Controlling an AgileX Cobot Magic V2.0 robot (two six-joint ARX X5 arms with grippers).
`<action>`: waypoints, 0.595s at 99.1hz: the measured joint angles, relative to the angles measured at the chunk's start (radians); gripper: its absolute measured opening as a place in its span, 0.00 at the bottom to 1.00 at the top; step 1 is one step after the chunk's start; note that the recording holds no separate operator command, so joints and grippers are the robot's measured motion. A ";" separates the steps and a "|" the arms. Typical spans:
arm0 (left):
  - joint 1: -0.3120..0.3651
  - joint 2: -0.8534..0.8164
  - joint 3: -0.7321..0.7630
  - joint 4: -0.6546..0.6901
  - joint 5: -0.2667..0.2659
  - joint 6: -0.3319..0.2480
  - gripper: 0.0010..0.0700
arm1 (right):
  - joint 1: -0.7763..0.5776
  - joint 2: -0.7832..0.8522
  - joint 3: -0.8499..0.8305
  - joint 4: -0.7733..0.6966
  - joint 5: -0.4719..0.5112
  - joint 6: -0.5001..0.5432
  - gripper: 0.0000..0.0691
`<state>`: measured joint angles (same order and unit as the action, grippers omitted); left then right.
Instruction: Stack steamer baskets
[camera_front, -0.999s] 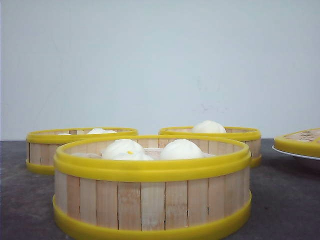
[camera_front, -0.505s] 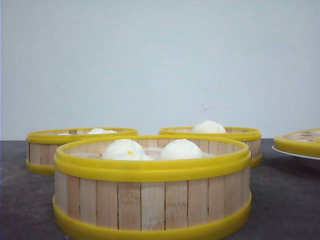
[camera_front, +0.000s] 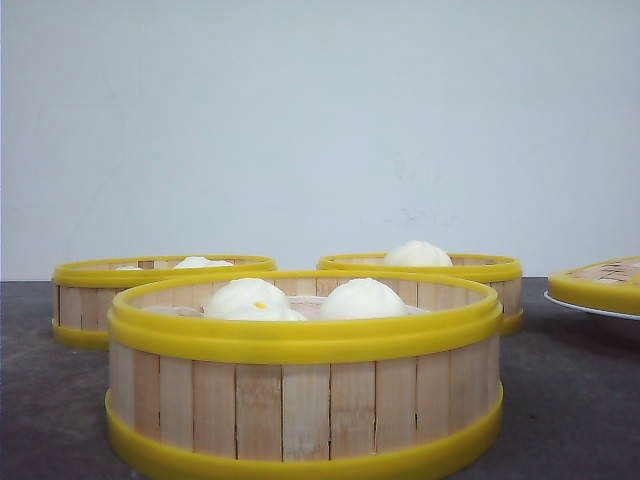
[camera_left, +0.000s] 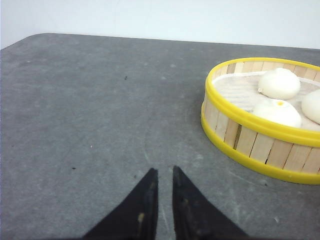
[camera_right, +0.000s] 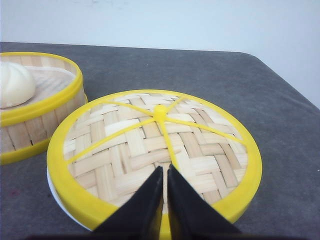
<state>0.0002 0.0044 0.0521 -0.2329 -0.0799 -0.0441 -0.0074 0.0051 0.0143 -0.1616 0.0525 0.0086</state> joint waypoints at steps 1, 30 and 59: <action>0.000 0.000 0.000 0.000 0.000 0.000 0.02 | 0.000 0.000 0.000 0.000 0.000 0.000 0.01; 0.000 0.000 0.000 0.000 0.001 -0.014 0.02 | 0.000 0.000 0.000 0.026 -0.042 0.081 0.01; 0.000 0.000 0.000 0.000 0.004 -0.277 0.02 | 0.000 0.000 0.000 0.046 -0.143 0.377 0.01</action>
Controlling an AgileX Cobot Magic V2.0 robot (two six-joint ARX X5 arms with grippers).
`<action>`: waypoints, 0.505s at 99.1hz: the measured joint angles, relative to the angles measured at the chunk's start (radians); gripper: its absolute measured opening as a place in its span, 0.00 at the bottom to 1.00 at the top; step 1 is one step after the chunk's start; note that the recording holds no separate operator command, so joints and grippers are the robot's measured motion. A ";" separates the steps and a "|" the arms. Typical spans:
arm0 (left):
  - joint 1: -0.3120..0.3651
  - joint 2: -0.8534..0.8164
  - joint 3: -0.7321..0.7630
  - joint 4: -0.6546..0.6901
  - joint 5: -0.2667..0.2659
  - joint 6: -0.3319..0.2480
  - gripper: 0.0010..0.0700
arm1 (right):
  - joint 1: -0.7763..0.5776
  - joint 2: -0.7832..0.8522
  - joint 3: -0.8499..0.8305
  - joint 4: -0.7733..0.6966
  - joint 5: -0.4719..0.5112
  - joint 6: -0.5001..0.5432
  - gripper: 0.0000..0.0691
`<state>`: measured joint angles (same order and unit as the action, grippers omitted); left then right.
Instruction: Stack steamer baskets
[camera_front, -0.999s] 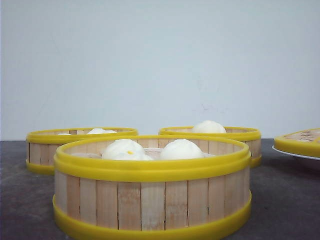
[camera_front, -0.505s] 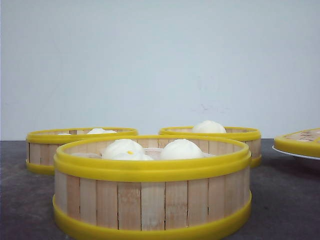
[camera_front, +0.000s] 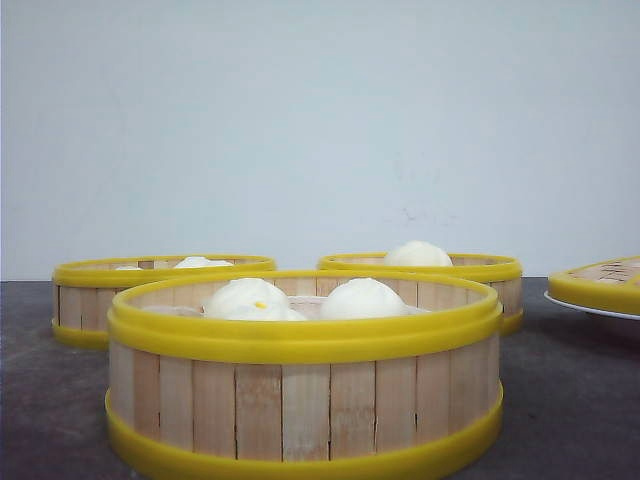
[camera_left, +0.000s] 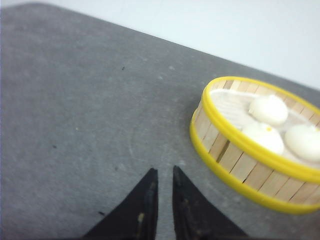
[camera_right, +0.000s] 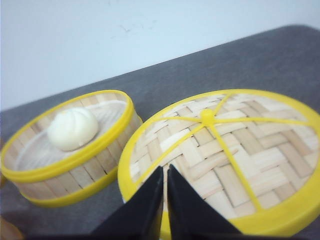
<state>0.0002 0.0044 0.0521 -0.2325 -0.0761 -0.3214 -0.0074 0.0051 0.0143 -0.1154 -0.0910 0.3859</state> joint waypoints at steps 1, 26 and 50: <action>0.000 0.000 0.000 0.000 0.000 -0.006 0.02 | 0.000 0.000 0.000 0.000 0.000 0.006 0.01; 0.000 0.000 -0.018 0.092 0.002 -0.073 0.02 | 0.000 0.000 0.001 0.021 0.009 0.180 0.01; 0.000 0.059 0.107 0.101 0.043 -0.122 0.02 | 0.000 0.130 0.175 0.012 0.008 0.255 0.01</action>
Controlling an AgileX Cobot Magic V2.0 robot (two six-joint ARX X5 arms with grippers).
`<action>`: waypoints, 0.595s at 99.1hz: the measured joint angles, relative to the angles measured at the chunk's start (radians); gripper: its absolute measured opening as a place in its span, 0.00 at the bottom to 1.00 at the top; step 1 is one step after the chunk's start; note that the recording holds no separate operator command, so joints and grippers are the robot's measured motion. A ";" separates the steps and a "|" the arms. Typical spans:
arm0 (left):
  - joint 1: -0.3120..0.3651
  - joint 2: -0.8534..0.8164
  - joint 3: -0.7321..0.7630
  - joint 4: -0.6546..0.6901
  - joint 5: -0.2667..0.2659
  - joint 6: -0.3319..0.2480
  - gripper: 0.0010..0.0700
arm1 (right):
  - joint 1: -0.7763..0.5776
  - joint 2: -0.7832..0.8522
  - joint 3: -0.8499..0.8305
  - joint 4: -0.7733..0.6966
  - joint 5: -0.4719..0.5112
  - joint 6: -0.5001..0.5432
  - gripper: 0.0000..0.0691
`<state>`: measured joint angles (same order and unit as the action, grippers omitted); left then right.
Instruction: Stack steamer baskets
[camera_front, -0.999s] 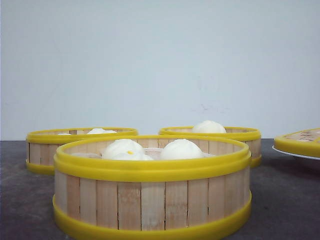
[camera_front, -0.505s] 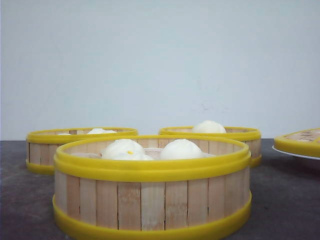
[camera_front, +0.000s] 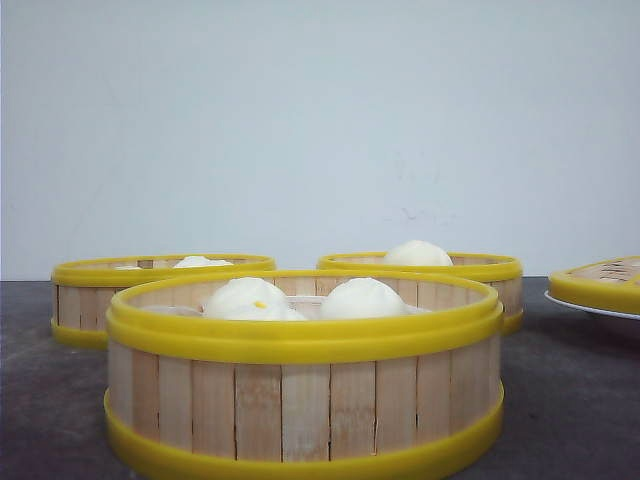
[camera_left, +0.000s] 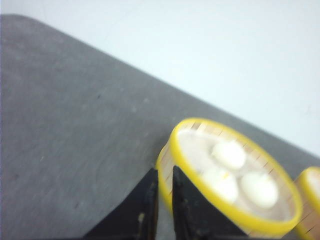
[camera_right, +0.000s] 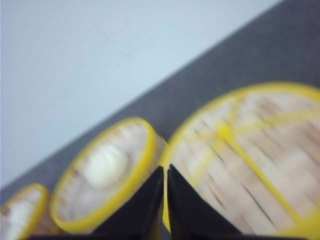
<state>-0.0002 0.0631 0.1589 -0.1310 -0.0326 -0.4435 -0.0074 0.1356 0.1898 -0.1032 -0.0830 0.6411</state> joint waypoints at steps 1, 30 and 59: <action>0.000 0.007 0.010 -0.001 0.002 -0.001 0.02 | 0.000 0.011 0.014 0.001 0.000 -0.002 0.01; 0.000 0.348 0.437 -0.164 0.013 0.090 0.02 | 0.004 0.400 0.530 -0.177 -0.023 -0.248 0.01; 0.000 0.596 0.627 -0.214 0.065 0.179 0.53 | 0.041 0.559 0.729 -0.264 -0.026 -0.414 0.76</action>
<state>-0.0002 0.6594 0.7856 -0.3454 0.0326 -0.2649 0.0338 0.6945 0.9184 -0.3676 -0.1089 0.2268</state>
